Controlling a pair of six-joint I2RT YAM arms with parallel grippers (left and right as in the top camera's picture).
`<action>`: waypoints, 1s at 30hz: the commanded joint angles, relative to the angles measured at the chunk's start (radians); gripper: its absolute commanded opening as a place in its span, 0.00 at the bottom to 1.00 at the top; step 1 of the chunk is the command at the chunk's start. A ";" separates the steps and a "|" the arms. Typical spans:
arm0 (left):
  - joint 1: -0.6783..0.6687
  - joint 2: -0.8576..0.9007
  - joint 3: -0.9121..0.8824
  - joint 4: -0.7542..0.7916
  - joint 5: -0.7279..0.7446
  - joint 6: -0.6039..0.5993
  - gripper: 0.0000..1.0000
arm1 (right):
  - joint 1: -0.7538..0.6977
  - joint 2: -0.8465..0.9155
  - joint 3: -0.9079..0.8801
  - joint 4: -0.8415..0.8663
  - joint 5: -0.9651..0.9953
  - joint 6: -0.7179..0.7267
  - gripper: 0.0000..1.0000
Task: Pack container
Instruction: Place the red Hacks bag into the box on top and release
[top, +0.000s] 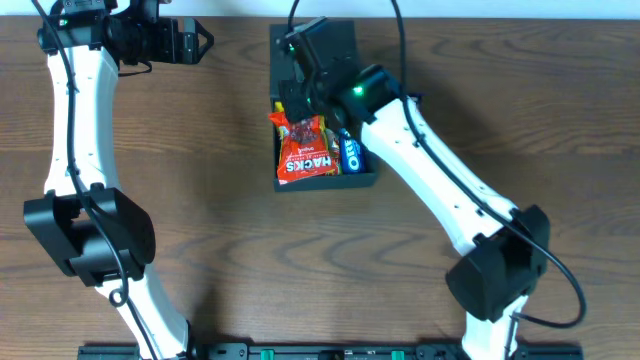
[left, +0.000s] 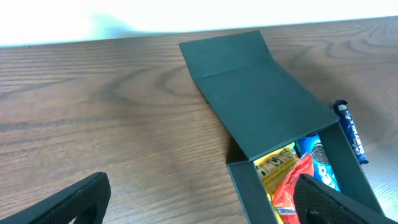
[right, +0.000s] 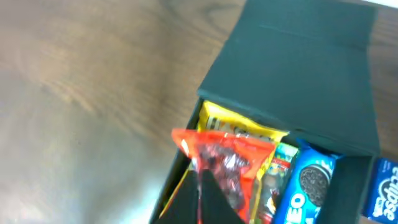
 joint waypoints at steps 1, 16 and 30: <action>0.004 0.003 0.019 -0.002 -0.010 0.000 0.95 | -0.003 0.069 -0.006 -0.038 -0.143 -0.191 0.01; 0.004 0.003 0.019 -0.007 -0.010 0.000 0.95 | -0.005 0.283 -0.006 -0.053 -0.166 -0.231 0.01; 0.004 0.003 0.019 -0.010 -0.010 0.000 0.95 | -0.026 0.134 -0.004 -0.014 -0.159 -0.231 0.01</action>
